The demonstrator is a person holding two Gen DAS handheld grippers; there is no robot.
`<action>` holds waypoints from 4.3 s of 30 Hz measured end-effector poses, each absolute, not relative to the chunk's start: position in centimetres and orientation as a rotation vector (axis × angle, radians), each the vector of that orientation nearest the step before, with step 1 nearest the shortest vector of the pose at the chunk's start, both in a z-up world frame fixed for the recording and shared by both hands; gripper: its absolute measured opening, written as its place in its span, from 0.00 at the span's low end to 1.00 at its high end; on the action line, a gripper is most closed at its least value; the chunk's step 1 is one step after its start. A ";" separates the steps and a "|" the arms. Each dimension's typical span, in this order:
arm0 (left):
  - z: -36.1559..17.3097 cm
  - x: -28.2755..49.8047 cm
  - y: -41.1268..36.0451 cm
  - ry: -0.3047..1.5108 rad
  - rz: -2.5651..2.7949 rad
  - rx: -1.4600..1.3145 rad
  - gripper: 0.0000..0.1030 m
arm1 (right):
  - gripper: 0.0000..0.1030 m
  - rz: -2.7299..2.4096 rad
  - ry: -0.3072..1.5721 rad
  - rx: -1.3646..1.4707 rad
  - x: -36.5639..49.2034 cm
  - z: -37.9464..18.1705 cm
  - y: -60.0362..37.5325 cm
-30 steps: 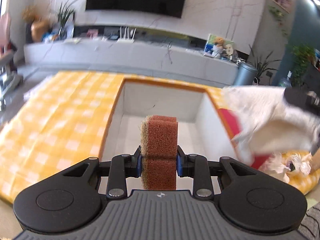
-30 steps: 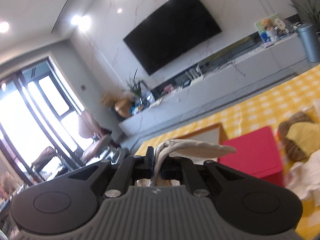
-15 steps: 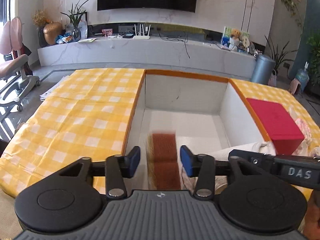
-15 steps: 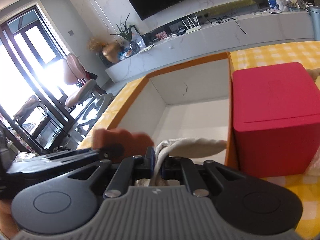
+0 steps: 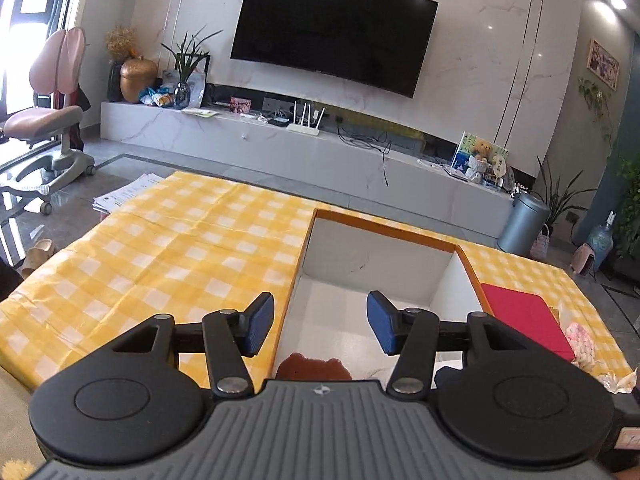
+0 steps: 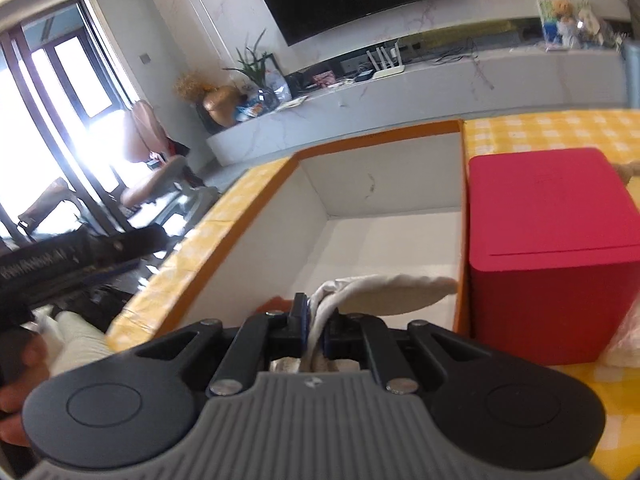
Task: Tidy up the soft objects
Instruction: 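Lower the coir pad into the cardboard box and open the left gripper, then lower the cream cloth into the cardboard box and open the right gripper, then move both tools back over the pile of soft items, then grasp the white tissue with the left gripper while the right grasps the clear plastic bag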
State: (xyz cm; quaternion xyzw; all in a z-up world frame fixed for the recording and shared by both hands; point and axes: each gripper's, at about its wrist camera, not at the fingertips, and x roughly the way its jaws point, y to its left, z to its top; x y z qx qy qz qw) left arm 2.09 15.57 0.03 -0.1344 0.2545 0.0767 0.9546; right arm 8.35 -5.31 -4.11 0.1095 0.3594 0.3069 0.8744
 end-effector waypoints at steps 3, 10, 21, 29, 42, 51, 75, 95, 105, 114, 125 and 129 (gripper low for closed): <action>-0.5 2.5 15.3 0.530 0.153 -0.265 0.60 | 0.05 0.655 0.760 0.207 8.5 -4.8 -4.7; -1.0 2.6 15.2 0.556 0.135 -0.267 0.60 | 0.31 0.677 0.741 0.160 8.1 -4.7 -4.1; -0.2 1.8 14.1 0.516 0.194 -0.197 0.60 | 0.82 0.536 0.646 -0.058 6.1 -1.6 -4.0; 1.0 0.9 13.2 0.482 0.209 -0.136 0.60 | 0.93 0.447 0.497 -0.173 4.1 2.4 -6.8; 4.3 0.0 5.9 0.450 0.067 -0.068 0.62 | 0.97 0.297 0.464 -0.099 4.2 5.8 -18.1; 3.7 2.4 -1.3 0.512 -0.049 -0.066 0.62 | 0.97 0.066 0.607 0.202 5.3 3.5 -31.0; -5.8 6.7 -16.5 0.673 -0.306 0.191 0.69 | 0.97 -0.028 0.761 0.588 7.4 -2.5 -38.6; -10.9 18.6 -23.8 1.136 -0.177 0.412 0.77 | 0.97 -0.114 0.810 0.699 9.6 -5.9 -41.6; -13.3 19.1 -21.7 1.145 -0.086 0.204 0.89 | 0.97 -0.240 0.946 0.629 13.9 -9.2 -41.3; -14.4 15.2 -20.4 0.992 -0.139 0.164 0.59 | 0.97 -0.260 1.013 0.608 14.4 -10.3 -41.4; -14.3 13.3 -19.8 0.891 -0.203 0.235 0.19 | 0.97 -0.276 1.011 0.699 14.0 -10.6 -42.3; -13.8 13.5 -19.6 0.888 -0.213 0.229 0.16 | 0.82 -0.241 1.004 0.698 14.5 -11.2 -41.9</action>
